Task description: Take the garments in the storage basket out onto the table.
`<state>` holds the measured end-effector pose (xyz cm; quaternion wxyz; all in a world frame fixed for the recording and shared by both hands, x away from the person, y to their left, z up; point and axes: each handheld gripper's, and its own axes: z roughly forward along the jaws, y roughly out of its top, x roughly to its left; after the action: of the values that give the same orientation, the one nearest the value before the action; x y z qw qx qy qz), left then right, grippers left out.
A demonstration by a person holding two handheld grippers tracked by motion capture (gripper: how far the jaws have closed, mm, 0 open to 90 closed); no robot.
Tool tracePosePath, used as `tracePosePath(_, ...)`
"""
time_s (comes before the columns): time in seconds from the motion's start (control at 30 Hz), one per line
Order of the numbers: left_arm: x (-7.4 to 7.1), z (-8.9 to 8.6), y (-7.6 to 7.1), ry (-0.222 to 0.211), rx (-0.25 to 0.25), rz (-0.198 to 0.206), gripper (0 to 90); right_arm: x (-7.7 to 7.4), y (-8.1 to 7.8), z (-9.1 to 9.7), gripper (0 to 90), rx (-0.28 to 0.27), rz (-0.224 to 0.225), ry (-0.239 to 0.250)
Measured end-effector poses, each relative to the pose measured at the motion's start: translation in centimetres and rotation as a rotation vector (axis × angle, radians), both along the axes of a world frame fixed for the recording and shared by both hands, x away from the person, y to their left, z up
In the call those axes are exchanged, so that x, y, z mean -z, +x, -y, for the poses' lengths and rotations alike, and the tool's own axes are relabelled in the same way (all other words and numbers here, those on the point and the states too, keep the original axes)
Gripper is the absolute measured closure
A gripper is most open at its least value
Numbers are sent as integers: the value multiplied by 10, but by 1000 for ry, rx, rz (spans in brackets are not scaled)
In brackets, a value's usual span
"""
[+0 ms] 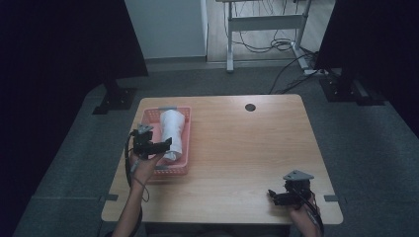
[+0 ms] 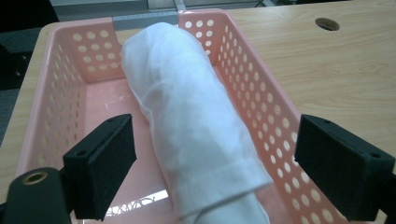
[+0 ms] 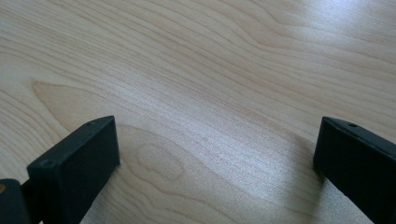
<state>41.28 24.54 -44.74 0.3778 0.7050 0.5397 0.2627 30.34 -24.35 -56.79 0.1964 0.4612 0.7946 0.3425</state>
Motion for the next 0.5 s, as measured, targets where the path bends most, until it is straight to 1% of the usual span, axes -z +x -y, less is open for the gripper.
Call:
tracePosePath(0.23, 3, 10, 22, 13, -24, -20, 110, 0, 0, 0, 0, 0, 0, 1)
tracePosePath(0.33, 5, 13, 31, 22, -35, -39, 101, 0, 0, 0, 0, -1, 0, 1)
tracePosePath(0.4, 8, 14, 38, 29, -52, -56, 91, 0, 0, 0, 0, -3, -1, -1)
tracePosePath(0.5, 13, 15, 48, 22, -70, -80, 86, 0, 0, 0, 0, -5, -1, 0)
